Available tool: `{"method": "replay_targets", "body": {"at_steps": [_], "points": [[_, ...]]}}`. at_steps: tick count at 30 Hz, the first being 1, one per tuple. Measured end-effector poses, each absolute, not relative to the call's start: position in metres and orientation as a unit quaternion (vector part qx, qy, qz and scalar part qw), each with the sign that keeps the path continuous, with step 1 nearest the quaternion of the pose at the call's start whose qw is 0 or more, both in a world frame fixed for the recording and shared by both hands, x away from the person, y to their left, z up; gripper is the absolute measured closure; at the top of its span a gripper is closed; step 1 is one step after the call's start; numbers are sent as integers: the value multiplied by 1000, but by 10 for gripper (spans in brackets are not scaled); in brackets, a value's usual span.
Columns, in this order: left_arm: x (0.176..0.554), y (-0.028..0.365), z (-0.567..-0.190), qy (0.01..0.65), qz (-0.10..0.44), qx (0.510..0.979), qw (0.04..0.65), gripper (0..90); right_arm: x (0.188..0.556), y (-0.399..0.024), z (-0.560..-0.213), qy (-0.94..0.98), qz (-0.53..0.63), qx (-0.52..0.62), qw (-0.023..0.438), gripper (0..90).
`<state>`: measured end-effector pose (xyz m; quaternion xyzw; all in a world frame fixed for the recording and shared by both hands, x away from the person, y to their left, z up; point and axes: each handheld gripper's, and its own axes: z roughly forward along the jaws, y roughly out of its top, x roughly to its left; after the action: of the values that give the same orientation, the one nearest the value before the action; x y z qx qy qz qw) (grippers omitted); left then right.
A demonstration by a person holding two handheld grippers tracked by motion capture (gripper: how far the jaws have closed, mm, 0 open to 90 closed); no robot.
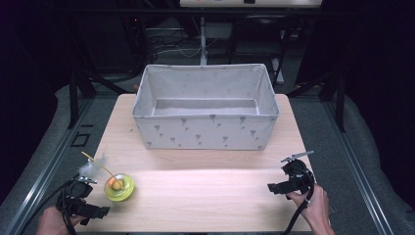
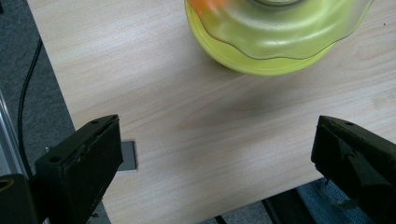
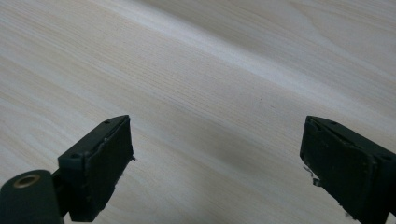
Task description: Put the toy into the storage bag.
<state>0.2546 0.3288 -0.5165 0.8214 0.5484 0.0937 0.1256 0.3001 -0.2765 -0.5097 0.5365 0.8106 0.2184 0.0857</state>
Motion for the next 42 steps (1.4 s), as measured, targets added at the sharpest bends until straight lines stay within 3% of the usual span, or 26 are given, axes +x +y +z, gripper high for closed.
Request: {"method": "replay_targets", "body": {"at_steps": [25,42], "points": [[252,319,-492,540,79,825,146,48,300,-275,-511,816,215,531,79,93],[252,309,-458,511,60,825,234,2,299,-274,-511,818,218,528,71,100]]}}
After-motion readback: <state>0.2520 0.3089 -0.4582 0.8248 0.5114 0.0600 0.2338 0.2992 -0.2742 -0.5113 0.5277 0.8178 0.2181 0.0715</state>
